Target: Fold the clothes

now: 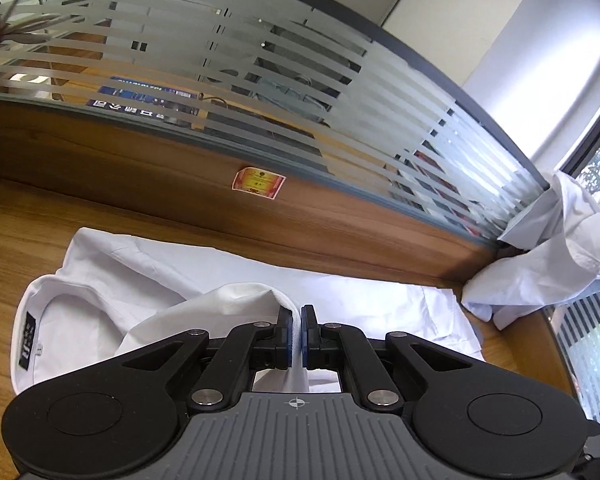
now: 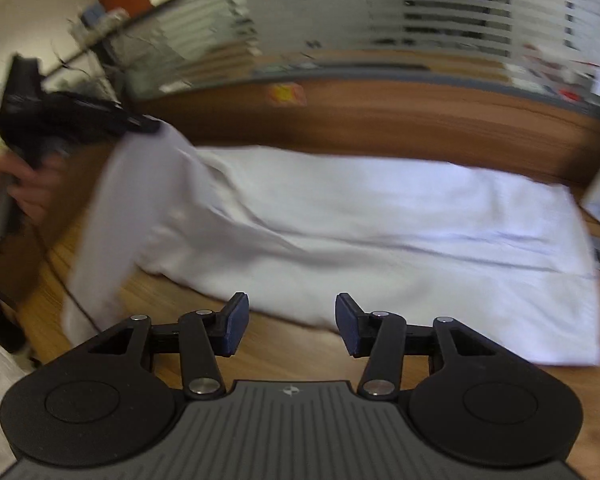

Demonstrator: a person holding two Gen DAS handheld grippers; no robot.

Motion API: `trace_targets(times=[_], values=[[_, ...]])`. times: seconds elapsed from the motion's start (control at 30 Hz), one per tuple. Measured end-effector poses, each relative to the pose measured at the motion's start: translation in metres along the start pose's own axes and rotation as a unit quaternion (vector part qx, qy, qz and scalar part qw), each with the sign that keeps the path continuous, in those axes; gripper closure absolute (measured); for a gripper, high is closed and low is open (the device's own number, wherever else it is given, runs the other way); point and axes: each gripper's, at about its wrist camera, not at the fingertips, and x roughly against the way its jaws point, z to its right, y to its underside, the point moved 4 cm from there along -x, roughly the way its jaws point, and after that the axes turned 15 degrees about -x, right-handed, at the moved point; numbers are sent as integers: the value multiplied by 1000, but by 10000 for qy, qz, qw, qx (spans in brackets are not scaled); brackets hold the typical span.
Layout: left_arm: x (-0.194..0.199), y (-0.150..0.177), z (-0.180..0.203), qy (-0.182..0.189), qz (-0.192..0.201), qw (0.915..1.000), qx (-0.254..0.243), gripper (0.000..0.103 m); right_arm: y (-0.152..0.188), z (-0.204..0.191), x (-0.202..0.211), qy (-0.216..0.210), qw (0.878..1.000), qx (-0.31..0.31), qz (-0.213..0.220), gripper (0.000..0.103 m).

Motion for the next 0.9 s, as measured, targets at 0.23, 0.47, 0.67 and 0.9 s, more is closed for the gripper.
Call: trace_targets(times=[0.23, 0.47, 0.67, 0.9], values=[[-12, -9, -3, -62, -196, 9997, -141, 97, -18, -89, -76, -1102, 9930, 316, -289, 38], [-14, -13, -7, -150, -216, 9991, -335, 97, -21, -139, -141, -1549, 9848, 355, -697, 34], [-11, -10, -15, -161, -149, 9993, -296, 96, -22, -145, -153, -1377, 9868, 375, -762, 95], [11, -5, -31, -372, 119, 9987, -336, 61, -37, -139, -149, -908, 9916, 658, -645, 101]])
